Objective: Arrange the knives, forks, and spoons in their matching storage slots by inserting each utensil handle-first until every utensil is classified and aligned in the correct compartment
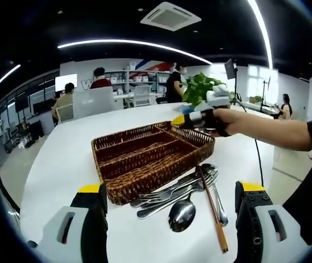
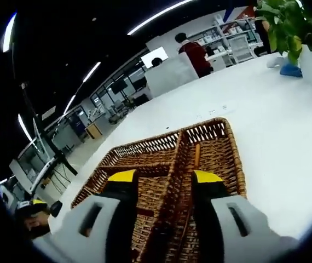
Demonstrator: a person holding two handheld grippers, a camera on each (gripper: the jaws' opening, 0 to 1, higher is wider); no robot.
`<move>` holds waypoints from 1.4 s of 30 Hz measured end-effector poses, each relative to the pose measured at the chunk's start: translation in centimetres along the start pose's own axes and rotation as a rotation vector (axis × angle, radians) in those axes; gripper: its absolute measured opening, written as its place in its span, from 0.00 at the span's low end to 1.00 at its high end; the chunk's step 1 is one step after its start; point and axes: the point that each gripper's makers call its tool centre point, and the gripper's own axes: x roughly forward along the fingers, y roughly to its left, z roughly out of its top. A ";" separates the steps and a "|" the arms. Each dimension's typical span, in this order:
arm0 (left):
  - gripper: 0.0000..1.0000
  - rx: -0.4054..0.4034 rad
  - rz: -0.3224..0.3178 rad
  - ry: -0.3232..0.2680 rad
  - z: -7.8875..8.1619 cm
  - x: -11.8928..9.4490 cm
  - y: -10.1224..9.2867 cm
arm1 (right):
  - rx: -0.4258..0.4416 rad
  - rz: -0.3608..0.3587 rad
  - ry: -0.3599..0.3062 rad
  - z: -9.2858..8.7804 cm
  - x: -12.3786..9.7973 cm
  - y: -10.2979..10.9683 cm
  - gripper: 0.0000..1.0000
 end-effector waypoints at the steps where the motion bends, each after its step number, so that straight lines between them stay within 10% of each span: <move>1: 0.99 0.000 0.001 0.000 0.0 0.0 0.0 | -0.007 0.000 -0.001 0.0 -0.1 0.1 0.45; 19: 0.99 -0.007 0.007 -0.018 0.6 0.1 0.5 | -0.356 0.001 -0.029 -1.4 -6.0 2.5 0.83; 42: 0.99 0.015 -0.014 -0.061 1.0 -0.5 -0.3 | -0.418 0.130 0.041 -6.5 -13.3 4.0 0.98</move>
